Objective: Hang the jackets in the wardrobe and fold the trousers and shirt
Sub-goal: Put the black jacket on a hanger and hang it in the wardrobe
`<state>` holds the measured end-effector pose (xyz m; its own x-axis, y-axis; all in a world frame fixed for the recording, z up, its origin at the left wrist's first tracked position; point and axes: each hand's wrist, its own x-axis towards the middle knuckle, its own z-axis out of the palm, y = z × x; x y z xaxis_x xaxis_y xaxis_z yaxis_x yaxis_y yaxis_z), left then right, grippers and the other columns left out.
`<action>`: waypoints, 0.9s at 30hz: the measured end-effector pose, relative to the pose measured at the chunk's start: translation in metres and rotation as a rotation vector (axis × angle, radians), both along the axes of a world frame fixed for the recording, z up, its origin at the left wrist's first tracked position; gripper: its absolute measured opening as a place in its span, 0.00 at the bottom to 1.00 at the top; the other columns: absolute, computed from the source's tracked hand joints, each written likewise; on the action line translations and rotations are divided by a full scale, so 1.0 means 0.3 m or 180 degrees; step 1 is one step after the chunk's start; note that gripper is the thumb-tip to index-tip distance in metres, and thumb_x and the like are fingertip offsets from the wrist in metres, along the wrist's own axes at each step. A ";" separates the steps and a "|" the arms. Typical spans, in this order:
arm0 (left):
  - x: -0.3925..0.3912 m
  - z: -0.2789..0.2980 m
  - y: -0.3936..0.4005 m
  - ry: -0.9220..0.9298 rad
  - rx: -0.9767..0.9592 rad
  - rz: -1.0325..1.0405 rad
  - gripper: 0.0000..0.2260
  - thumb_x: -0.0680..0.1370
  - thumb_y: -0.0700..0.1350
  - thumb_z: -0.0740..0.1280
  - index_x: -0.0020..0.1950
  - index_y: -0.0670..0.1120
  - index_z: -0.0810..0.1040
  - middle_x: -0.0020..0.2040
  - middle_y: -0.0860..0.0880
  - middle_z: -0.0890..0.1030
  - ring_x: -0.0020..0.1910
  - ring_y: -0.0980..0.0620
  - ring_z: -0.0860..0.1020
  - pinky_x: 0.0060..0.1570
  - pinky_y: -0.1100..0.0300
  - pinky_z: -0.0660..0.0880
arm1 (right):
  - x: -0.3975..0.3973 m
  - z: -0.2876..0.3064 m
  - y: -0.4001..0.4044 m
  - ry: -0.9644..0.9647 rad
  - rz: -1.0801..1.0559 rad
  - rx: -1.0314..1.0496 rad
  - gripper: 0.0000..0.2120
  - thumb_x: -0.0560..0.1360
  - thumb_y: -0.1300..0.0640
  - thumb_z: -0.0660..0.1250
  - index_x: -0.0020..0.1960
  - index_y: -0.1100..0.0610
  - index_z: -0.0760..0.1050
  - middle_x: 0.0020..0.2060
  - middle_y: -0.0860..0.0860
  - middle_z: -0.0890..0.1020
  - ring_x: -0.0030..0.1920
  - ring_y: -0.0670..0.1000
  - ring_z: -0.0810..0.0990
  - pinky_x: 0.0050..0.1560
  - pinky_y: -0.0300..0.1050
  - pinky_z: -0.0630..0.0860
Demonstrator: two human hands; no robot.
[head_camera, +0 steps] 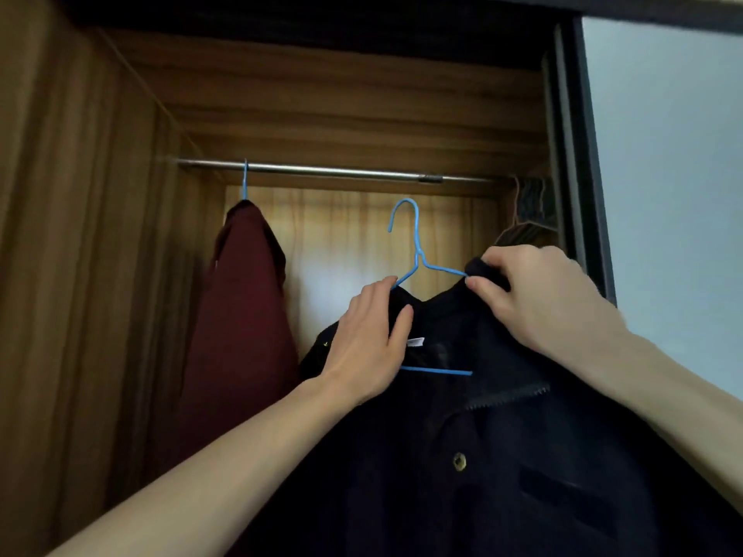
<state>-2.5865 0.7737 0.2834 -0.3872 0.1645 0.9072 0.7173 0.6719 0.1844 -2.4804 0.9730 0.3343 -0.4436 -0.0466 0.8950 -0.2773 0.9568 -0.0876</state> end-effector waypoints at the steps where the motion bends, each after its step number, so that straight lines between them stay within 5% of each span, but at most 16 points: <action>1: -0.028 0.033 -0.010 -0.0064 0.0031 -0.0072 0.22 0.87 0.54 0.56 0.80 0.51 0.62 0.73 0.53 0.70 0.72 0.54 0.66 0.70 0.56 0.65 | -0.020 0.031 -0.018 0.0040 -0.0056 -0.0021 0.09 0.82 0.44 0.65 0.55 0.47 0.79 0.44 0.52 0.81 0.49 0.62 0.81 0.46 0.57 0.81; 10: -0.206 0.295 -0.133 -0.0006 0.0011 0.0076 0.25 0.86 0.60 0.54 0.81 0.53 0.60 0.78 0.52 0.69 0.77 0.50 0.64 0.74 0.48 0.67 | -0.202 0.322 -0.172 0.0568 -0.0514 -0.0126 0.11 0.83 0.49 0.65 0.60 0.53 0.80 0.50 0.57 0.80 0.51 0.65 0.81 0.42 0.51 0.70; 15: -0.265 0.463 -0.213 0.0010 -0.0066 0.0198 0.24 0.86 0.59 0.53 0.81 0.51 0.61 0.77 0.50 0.70 0.76 0.47 0.67 0.73 0.45 0.67 | -0.312 0.463 -0.293 0.0588 -0.0570 -0.0142 0.06 0.81 0.57 0.66 0.56 0.56 0.78 0.43 0.53 0.74 0.42 0.60 0.73 0.40 0.50 0.69; 20: -0.346 0.546 -0.301 0.0073 -0.0246 0.0591 0.25 0.86 0.61 0.53 0.79 0.50 0.63 0.75 0.48 0.72 0.73 0.46 0.70 0.70 0.47 0.69 | -0.421 0.571 -0.417 0.0421 -0.0664 -0.0101 0.06 0.79 0.62 0.67 0.56 0.57 0.76 0.55 0.57 0.80 0.55 0.63 0.81 0.43 0.51 0.70; 24: -0.399 0.581 -0.340 0.0108 -0.0299 0.0755 0.23 0.86 0.62 0.52 0.77 0.52 0.66 0.72 0.49 0.74 0.72 0.45 0.71 0.67 0.47 0.70 | -0.510 0.614 -0.481 0.0396 -0.0725 -0.0020 0.07 0.78 0.63 0.67 0.49 0.54 0.71 0.54 0.56 0.80 0.51 0.61 0.80 0.43 0.51 0.71; 27: -0.420 0.597 -0.337 0.0170 -0.0261 0.0832 0.21 0.86 0.61 0.52 0.74 0.54 0.69 0.69 0.49 0.76 0.69 0.45 0.72 0.65 0.47 0.70 | -0.574 0.623 -0.517 0.0388 -0.0801 0.0063 0.08 0.78 0.63 0.68 0.56 0.56 0.76 0.53 0.56 0.81 0.53 0.60 0.81 0.43 0.51 0.72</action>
<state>-2.7124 0.6725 0.4625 -0.3780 0.1391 0.9153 0.5250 0.8465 0.0882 -2.6526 0.8178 0.5213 -0.3324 0.0335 0.9426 -0.0381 0.9981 -0.0489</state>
